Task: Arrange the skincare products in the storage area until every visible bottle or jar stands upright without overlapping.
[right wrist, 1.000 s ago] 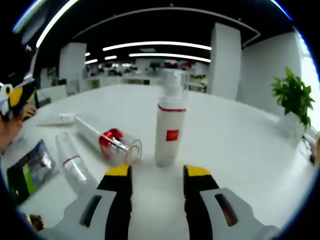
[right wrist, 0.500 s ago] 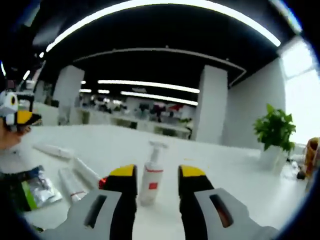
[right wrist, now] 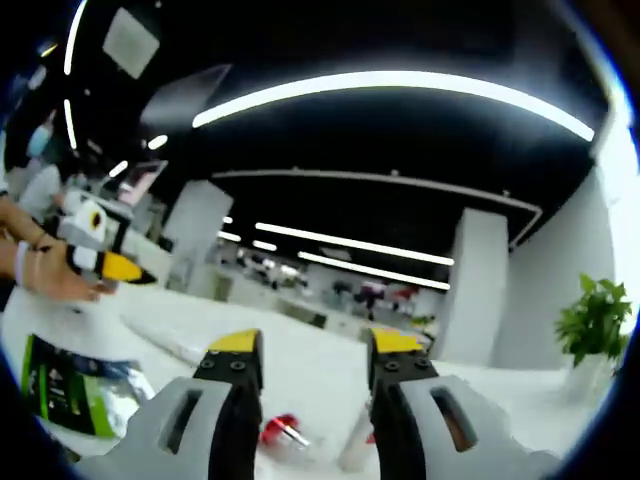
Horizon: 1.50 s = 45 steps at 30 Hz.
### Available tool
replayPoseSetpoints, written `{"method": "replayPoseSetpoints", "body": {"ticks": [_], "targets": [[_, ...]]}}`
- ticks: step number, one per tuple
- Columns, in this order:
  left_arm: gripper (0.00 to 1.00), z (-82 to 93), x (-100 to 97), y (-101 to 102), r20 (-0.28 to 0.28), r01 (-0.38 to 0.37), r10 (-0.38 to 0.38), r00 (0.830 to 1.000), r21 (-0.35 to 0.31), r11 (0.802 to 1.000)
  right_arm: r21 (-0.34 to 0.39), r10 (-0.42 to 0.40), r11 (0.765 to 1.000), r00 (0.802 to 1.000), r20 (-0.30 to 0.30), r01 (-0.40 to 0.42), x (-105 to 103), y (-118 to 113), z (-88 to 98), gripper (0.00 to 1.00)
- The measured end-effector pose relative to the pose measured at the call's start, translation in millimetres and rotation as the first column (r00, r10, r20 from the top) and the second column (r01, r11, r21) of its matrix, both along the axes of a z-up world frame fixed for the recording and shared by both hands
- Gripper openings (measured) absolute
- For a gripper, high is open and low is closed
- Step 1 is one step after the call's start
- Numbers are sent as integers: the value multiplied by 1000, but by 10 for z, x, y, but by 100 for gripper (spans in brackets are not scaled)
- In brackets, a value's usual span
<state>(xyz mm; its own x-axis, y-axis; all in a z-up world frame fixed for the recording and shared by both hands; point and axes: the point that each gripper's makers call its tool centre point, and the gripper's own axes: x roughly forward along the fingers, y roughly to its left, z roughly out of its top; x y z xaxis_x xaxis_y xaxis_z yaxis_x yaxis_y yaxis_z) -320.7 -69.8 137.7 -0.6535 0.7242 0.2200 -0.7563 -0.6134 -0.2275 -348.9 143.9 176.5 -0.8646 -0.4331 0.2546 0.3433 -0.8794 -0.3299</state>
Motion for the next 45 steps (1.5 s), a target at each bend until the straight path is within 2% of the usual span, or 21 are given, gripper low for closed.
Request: {"method": "replayPoseSetpoints", "body": {"ticks": [5, 8, 12, 19, 22, 25, 32, 39, 44, 45], "targets": [[29, -14, 6, 0, 3, -2, 2, 1000, -5, 1000, -2, 17, 1000, 997, 70, -17, -69, -43, -148, 46], [29, -13, 7, -2, 3, -3, 3, 1000, -4, 1000, -12, 27, 1000, 988, 154, -26, -146, -51, -294, 45], [29, -36, -11, 5, 11, -5, 5, 1000, -11, 1000, -41, 48, 998, 977, 209, -40, -208, -56, -374, 43], [29, -97, -13, 41, 8, -13, 13, 1000, -62, 998, 20, 68, 997, 949, 309, -78, -245, -225, -642, 43], [29, -113, -16, 45, 5, -15, 15, 1000, -79, 997, 72, 55, 994, 940, 337, -84, -252, -285, -752, 44], [29, -108, -23, 35, 4, -16, 17, 1000, -77, 997, 81, 50, 993, 933, 355, -84, -268, -292, -807, 44], [29, -78, -12, 36, 2, -9, 9, 1000, -59, 998, 49, 48, 996, 911, 410, -74, -346, -244, -917, 46], [29, -71, -22, 32, 2, -8, 8, 1000, -57, 998, -22, 67, 998, 891, 449, -64, -389, -194, -955, 48], [29, -72, -28, 31, 1, -9, 9, 1000, -58, 998, -14, 56, 998, 879, 474, -56, -413, -194, -1023, 50], [29, -72, -26, 31, 1, -9, 9, 1000, -58, 998, -16, 55, 998, 882, 468, -54, -410, -194, -1017, 50]]}}
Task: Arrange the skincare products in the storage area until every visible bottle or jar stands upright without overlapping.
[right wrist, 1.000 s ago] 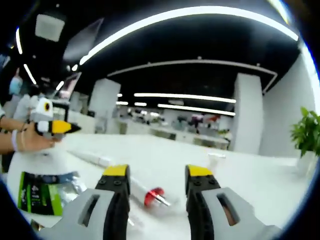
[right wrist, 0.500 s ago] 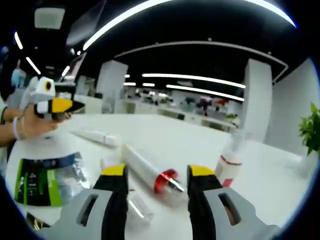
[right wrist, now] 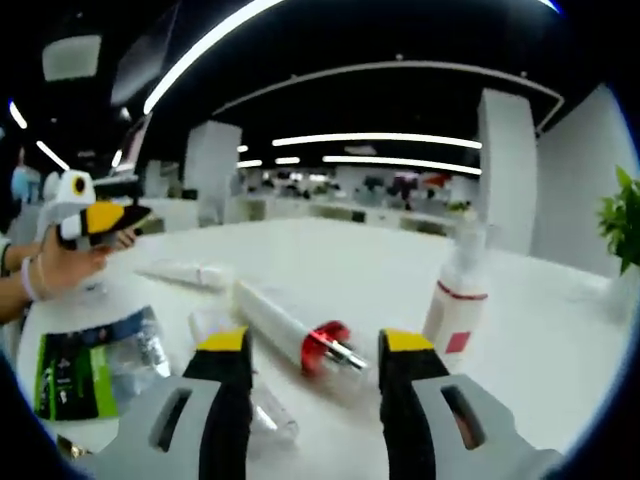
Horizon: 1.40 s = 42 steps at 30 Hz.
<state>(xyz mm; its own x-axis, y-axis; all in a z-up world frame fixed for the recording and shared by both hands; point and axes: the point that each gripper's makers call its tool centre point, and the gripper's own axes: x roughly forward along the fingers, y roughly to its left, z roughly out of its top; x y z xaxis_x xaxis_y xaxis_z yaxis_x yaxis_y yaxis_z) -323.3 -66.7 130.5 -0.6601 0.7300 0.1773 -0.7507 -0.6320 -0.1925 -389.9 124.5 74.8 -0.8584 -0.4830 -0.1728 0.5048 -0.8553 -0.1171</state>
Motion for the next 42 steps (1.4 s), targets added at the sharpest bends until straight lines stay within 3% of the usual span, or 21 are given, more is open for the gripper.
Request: {"method": "replayPoseSetpoints", "body": {"ticks": [20, 31, 37, 42], "targets": [[29, -20, 2, 2, 2, -4, 4, 1000, -6, 1000, -24, -32, 999, 999, 22, 32, -39, 48, -39, 52], [29, -25, -8, -5, 6, -5, 5, 1000, -6, 1000, -39, -3, 999, 999, 36, 4, -10, 17, -24, 43], [29, -27, -4, -4, 5, -6, 6, 1000, -7, 1000, -34, -3, 999, 1000, 29, 4, -18, 28, -11, 26], [29, -27, 3, 0, 5, -5, 5, 1000, -8, 1000, -38, 8, 999, 998, 56, -6, -58, -18, -91, 41]]}}
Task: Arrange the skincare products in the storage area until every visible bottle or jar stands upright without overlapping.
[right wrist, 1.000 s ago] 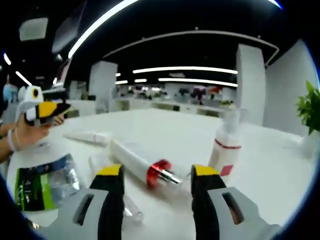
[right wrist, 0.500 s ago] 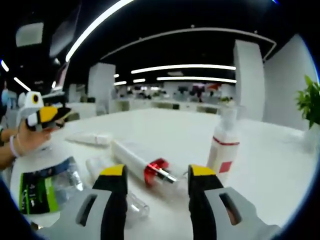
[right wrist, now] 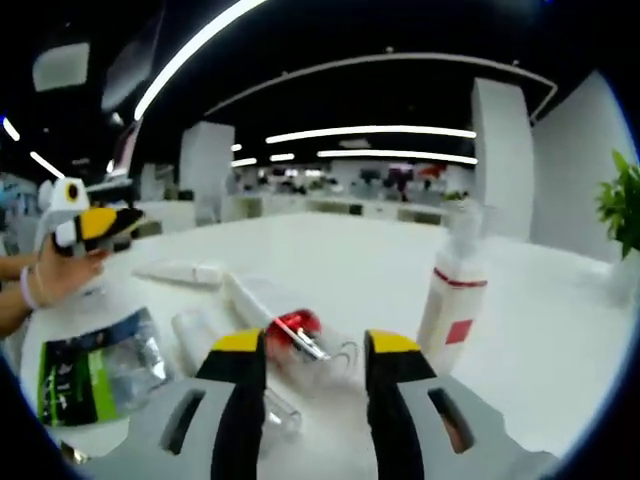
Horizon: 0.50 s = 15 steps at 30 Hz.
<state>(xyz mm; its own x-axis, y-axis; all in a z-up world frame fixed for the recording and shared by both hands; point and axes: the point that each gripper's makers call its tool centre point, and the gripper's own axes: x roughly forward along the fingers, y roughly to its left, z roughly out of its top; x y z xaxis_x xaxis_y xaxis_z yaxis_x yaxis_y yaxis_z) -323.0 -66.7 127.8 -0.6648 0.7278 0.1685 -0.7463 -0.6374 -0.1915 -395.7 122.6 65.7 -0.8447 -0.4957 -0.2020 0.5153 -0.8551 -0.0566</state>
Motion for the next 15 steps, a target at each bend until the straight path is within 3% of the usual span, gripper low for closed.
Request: {"method": "replayPoseSetpoints", "body": {"ticks": [10, 15], "targets": [[29, 10, -7, 2, -1, 0, 0, 1000, 2, 1000, -68, 26, 997, 999, 45, -23, 79, -108, -39, 41], [29, 13, -15, 2, 0, 0, 0, 1000, 3, 1000, -73, 37, 997, 998, 55, -33, 104, -120, -46, 31]]}}
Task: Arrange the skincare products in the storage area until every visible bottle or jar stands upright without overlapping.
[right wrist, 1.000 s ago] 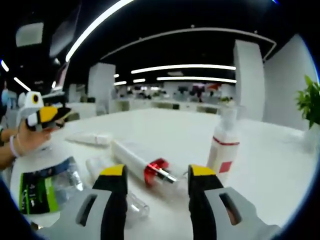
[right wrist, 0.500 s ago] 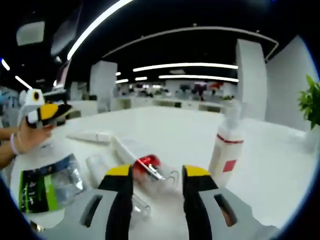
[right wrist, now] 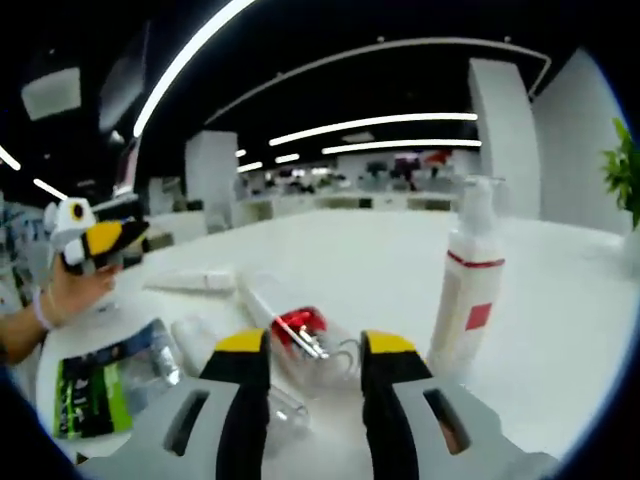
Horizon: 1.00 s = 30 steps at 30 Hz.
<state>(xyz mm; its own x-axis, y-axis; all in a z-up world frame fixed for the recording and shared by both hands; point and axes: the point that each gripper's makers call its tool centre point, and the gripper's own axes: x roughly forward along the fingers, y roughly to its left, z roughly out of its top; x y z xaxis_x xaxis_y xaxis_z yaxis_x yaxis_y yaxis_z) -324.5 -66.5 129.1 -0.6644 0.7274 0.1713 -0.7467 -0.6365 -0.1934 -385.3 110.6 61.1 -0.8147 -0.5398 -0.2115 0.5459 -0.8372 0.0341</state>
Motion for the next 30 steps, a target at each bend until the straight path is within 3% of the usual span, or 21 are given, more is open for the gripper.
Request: {"method": "replayPoseSetpoints", "body": {"ticks": [5, 9, 13, 20, 30], "targets": [[29, 1, -5, 0, -1, -1, 1, 1000, 1, 1000, -14, 13, 1000, 1000, 7, -13, -70, 15, -8, 32], [29, -2, 1, 5, -1, 1, -1, 1000, -1, 1000, -68, 44, 997, 998, 35, -42, -159, -66, -47, 42], [29, -16, 0, 4, 2, -2, 2, 1000, -5, 1000, -78, 49, 996, 998, 47, -45, -192, -105, -63, 45], [29, -16, -9, -12, 3, -9, 9, 1000, -2, 1000, -92, 34, 995, 998, 53, -29, -222, -85, -74, 46], [29, -28, -9, 4, 6, -5, 5, 1000, -9, 1000, -117, 16, 993, 996, 85, -6, -226, -91, -97, 40]]}}
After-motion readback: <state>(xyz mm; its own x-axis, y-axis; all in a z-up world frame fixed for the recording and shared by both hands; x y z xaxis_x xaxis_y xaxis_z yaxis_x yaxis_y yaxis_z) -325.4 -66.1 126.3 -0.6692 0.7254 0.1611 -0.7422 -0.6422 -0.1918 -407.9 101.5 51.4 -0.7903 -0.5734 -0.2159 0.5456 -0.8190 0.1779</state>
